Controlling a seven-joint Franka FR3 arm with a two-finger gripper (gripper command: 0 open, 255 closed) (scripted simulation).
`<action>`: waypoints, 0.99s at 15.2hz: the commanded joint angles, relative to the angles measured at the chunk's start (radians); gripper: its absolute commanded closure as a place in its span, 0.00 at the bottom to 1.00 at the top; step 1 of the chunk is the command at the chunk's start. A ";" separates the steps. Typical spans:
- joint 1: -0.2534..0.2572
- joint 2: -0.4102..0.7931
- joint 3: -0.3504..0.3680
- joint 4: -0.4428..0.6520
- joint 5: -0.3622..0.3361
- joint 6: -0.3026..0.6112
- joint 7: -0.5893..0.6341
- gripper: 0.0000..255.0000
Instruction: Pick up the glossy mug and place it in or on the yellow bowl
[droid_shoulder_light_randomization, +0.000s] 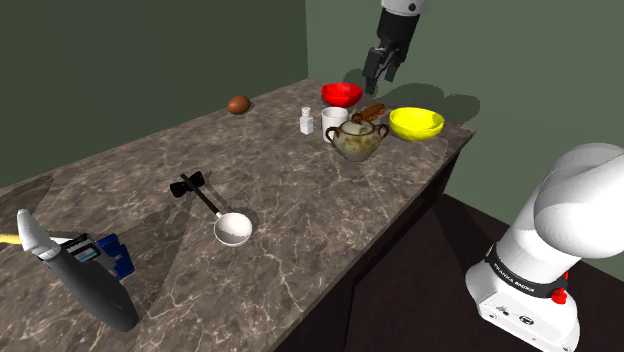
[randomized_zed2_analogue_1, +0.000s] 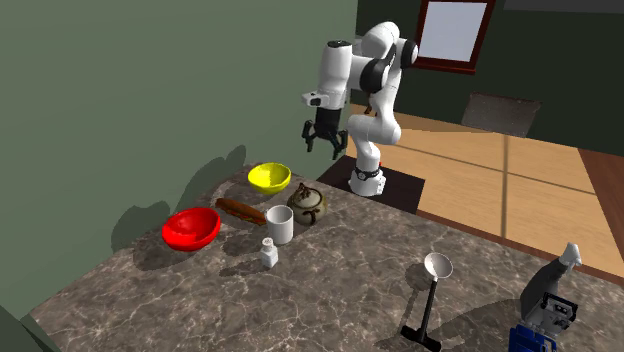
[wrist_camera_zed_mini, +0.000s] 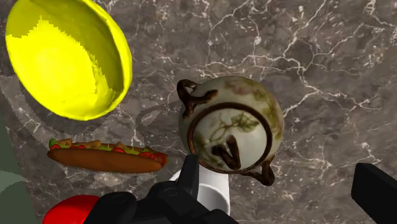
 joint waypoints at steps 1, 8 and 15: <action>-0.001 0.067 0.001 0.003 -0.003 0.069 0.006 0.00; -0.005 0.316 0.005 0.081 -0.016 0.250 0.027 0.00; -0.009 0.578 0.006 0.226 -0.034 0.377 0.051 0.00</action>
